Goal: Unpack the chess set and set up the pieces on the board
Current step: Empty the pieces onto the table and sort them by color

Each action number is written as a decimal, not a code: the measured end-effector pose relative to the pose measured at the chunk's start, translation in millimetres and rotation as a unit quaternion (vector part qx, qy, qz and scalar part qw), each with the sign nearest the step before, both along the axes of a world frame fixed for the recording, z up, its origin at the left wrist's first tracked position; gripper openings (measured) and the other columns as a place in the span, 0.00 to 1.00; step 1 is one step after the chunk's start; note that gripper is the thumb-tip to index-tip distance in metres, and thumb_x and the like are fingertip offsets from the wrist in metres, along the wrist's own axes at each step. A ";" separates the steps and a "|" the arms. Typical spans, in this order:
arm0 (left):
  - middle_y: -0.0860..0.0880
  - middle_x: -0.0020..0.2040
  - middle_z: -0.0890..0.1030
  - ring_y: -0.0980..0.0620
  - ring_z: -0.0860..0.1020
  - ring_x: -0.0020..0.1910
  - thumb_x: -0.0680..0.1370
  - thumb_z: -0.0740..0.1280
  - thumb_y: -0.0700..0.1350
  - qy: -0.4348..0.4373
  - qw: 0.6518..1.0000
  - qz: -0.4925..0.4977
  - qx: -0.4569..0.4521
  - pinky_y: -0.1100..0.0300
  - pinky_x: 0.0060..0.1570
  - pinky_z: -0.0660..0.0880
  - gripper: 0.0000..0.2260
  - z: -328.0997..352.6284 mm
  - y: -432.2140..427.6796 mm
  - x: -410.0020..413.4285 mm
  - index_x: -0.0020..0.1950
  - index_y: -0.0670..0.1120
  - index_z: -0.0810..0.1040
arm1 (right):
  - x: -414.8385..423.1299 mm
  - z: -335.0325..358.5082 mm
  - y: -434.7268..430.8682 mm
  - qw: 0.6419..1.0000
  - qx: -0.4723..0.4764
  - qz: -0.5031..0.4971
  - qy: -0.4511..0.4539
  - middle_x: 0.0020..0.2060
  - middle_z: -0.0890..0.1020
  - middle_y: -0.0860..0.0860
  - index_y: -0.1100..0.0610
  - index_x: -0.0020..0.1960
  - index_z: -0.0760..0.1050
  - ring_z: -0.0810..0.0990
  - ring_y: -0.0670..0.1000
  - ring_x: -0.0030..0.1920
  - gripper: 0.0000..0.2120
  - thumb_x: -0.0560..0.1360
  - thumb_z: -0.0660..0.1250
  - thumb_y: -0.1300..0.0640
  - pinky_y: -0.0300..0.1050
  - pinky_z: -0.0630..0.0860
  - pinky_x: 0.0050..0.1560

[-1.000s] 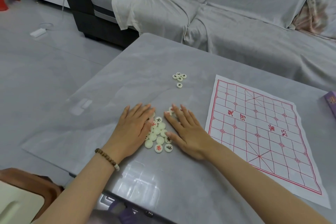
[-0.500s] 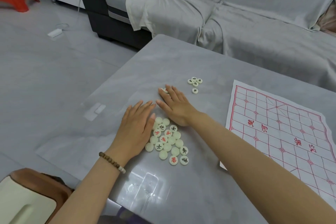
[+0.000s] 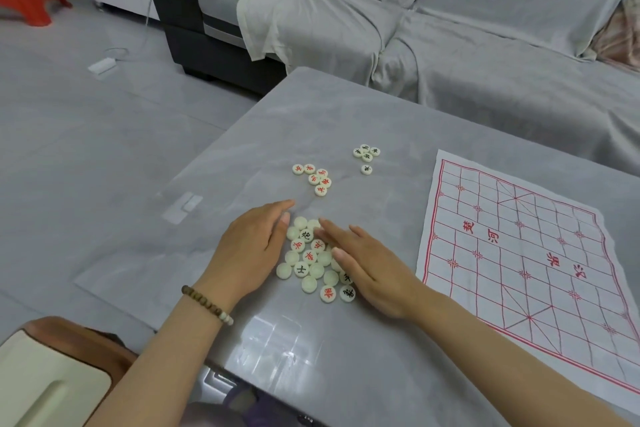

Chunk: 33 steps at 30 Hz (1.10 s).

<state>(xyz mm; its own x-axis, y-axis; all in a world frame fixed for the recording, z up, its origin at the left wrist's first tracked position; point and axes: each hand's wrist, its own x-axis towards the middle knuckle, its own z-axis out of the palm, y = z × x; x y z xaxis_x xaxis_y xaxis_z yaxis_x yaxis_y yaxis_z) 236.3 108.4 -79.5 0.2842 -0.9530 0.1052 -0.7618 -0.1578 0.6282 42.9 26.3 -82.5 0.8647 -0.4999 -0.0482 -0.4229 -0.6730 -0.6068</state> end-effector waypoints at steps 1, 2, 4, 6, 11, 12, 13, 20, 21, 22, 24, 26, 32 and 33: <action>0.54 0.67 0.72 0.55 0.68 0.66 0.82 0.50 0.50 0.000 1.000 -0.002 0.005 0.60 0.63 0.63 0.18 0.0 -0.8 -1.0 0.70 0.52 0.67 | -0.9 -1.1 -1.3 1.000 -0.004 -0.003 0.002 0.70 0.67 0.40 0.48 0.76 0.50 0.57 0.31 0.70 0.27 0.79 0.41 0.42 0.32 0.45 0.72; 0.54 0.67 0.72 0.55 0.68 0.66 0.82 0.50 0.50 0.000 1.000 -0.006 0.013 0.60 0.64 0.63 0.18 -0.1 -1.3 -2.1 0.70 0.52 0.67 | -2.2 -1.6 -3.1 1.000 -0.011 -0.009 0.006 0.70 0.67 0.41 0.48 0.76 0.49 0.58 0.33 0.70 0.28 0.78 0.40 0.41 0.35 0.45 0.73; 0.53 0.66 0.72 0.54 0.68 0.66 0.82 0.50 0.49 -0.014 1.000 -0.015 0.019 0.60 0.65 0.60 0.18 -0.8 -2.4 -4.1 0.70 0.51 0.67 | -4.8 -2.0 -8.0 0.999 -0.037 -0.019 0.022 0.72 0.64 0.43 0.48 0.76 0.50 0.56 0.36 0.72 0.30 0.77 0.39 0.39 0.41 0.45 0.74; 0.51 0.65 0.73 0.52 0.67 0.67 0.82 0.51 0.48 -0.038 0.999 -0.006 0.007 0.58 0.67 0.57 0.17 -1.3 -4.1 -3.9 0.69 0.50 0.68 | -2.6 0.2 -8.4 0.997 -0.062 -0.015 0.034 0.74 0.60 0.42 0.48 0.76 0.52 0.50 0.37 0.74 0.29 0.77 0.38 0.39 0.43 0.41 0.75; 0.50 0.67 0.72 0.50 0.62 0.70 0.82 0.51 0.47 -0.045 0.999 0.019 -0.001 0.54 0.71 0.54 0.17 -1.6 -4.4 -1.9 0.68 0.49 0.69 | 13.7 0.8 1.5 0.997 -0.056 0.034 0.045 0.74 0.58 0.42 0.45 0.76 0.50 0.43 0.37 0.74 0.23 0.81 0.43 0.46 0.39 0.34 0.72; 0.51 0.68 0.71 0.50 0.61 0.71 0.82 0.50 0.47 -0.045 0.999 0.018 0.001 0.54 0.71 0.53 0.17 -1.7 -3.8 -1.8 0.68 0.49 0.69 | 13.6 -0.1 1.7 0.997 -0.057 0.034 0.048 0.74 0.58 0.42 0.45 0.76 0.50 0.42 0.37 0.74 0.23 0.82 0.43 0.46 0.38 0.33 0.72; 0.51 0.68 0.70 0.51 0.61 0.71 0.82 0.50 0.47 -0.042 0.999 0.018 0.003 0.55 0.71 0.52 0.17 -1.4 -3.3 -1.8 0.69 0.49 0.68 | 11.4 -0.8 0.9 0.997 -0.059 0.031 0.048 0.74 0.58 0.42 0.45 0.76 0.50 0.42 0.37 0.74 0.23 0.81 0.42 0.45 0.38 0.33 0.72; 0.52 0.68 0.70 0.51 0.59 0.72 0.82 0.50 0.48 -0.043 0.999 0.019 0.003 0.53 0.72 0.48 0.17 -4.4 -4.0 -2.9 0.69 0.50 0.68 | -22.1 -4.9 -20.8 0.994 -0.071 -0.043 0.077 0.75 0.53 0.39 0.45 0.76 0.50 0.42 0.34 0.73 0.25 0.80 0.38 0.41 0.39 0.34 0.73; 0.53 0.68 0.70 0.51 0.58 0.72 0.82 0.49 0.48 -0.043 0.999 0.013 0.008 0.54 0.72 0.48 0.17 -5.8 -5.5 -4.3 0.68 0.50 0.68 | -22.5 -4.9 -23.3 0.993 -0.063 -0.047 0.089 0.75 0.51 0.38 0.45 0.76 0.49 0.41 0.35 0.73 0.26 0.79 0.38 0.41 0.39 0.33 0.72; 0.53 0.68 0.70 0.52 0.58 0.72 0.82 0.47 0.50 -0.045 0.999 0.005 0.012 0.54 0.71 0.47 0.18 -7.3 -7.2 -6.1 0.69 0.50 0.68 | -20.9 -4.9 -26.7 0.992 -0.058 -0.048 0.100 0.75 0.49 0.38 0.45 0.76 0.48 0.40 0.35 0.73 0.27 0.78 0.38 0.42 0.39 0.33 0.72; 0.54 0.69 0.69 0.53 0.57 0.73 0.80 0.44 0.53 -0.049 0.999 -0.010 0.020 0.55 0.72 0.47 0.22 -9.3 -9.6 -9.9 0.69 0.51 0.67 | -13.5 -5.2 -37.2 0.989 -0.062 -0.053 0.122 0.75 0.47 0.40 0.47 0.76 0.46 0.40 0.38 0.74 0.26 0.79 0.40 0.43 0.41 0.33 0.72; 0.55 0.70 0.68 0.54 0.56 0.73 0.77 0.41 0.56 -0.053 0.998 -0.021 0.018 0.55 0.72 0.46 0.26 -11.3 -12.5 -12.7 0.70 0.52 0.66 | -3.1 -7.6 -56.0 0.984 -0.084 -0.075 0.141 0.76 0.45 0.42 0.48 0.77 0.44 0.39 0.41 0.74 0.25 0.81 0.41 0.45 0.43 0.34 0.73; 0.57 0.73 0.61 0.57 0.51 0.74 0.72 0.36 0.63 -0.087 0.992 -0.084 0.038 0.57 0.73 0.43 0.33 -16.0 -17.8 -19.0 0.73 0.54 0.61 | 26.0 -7.2 -107.2 0.975 -0.098 -0.131 0.152 0.77 0.44 0.47 0.53 0.77 0.44 0.41 0.45 0.75 0.26 0.82 0.43 0.45 0.46 0.34 0.72; 0.57 0.74 0.60 0.57 0.51 0.74 0.72 0.35 0.63 -0.098 0.990 -0.088 0.041 0.57 0.73 0.43 0.34 -15.8 -16.5 -19.3 0.73 0.55 0.60 | 26.0 -4.7 -104.6 0.977 -0.107 -0.130 0.132 0.77 0.45 0.47 0.52 0.77 0.45 0.41 0.45 0.75 0.26 0.82 0.43 0.45 0.46 0.34 0.73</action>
<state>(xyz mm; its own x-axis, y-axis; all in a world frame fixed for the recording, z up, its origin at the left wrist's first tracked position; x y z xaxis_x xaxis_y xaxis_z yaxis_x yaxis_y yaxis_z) 217.0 92.0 -95.3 0.0944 -0.9936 0.0621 -0.8884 -0.0559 0.4557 68.9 -78.3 -87.2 0.6785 -0.7243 -0.1227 -0.7196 -0.6217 -0.3094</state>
